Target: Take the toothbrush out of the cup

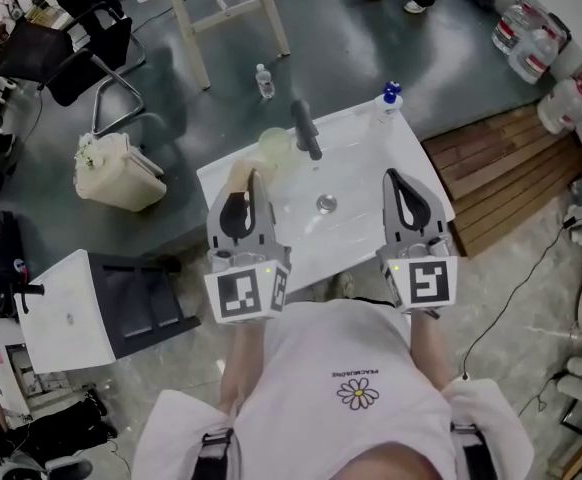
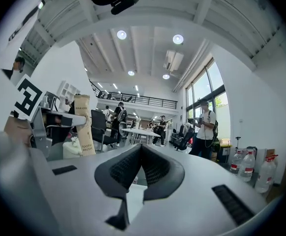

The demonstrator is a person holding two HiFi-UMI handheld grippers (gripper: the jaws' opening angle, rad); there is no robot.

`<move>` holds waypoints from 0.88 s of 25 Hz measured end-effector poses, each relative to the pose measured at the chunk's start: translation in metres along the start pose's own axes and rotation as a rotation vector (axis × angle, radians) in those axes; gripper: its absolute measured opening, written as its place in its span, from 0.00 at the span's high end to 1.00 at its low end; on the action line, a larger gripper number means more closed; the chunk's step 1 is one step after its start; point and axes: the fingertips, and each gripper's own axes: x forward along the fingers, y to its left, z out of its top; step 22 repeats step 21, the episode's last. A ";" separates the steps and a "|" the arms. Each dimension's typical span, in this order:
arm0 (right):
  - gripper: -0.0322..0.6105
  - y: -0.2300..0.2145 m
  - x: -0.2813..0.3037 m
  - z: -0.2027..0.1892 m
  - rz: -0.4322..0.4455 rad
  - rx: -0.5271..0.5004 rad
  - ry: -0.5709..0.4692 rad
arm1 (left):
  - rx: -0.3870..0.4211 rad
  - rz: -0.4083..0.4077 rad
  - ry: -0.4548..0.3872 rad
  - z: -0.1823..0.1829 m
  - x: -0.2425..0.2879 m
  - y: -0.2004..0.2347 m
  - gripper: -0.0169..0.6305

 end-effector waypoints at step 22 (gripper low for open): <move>0.93 -0.027 0.003 -0.010 -0.035 0.008 0.022 | -0.006 -0.011 0.018 -0.005 0.006 -0.009 0.90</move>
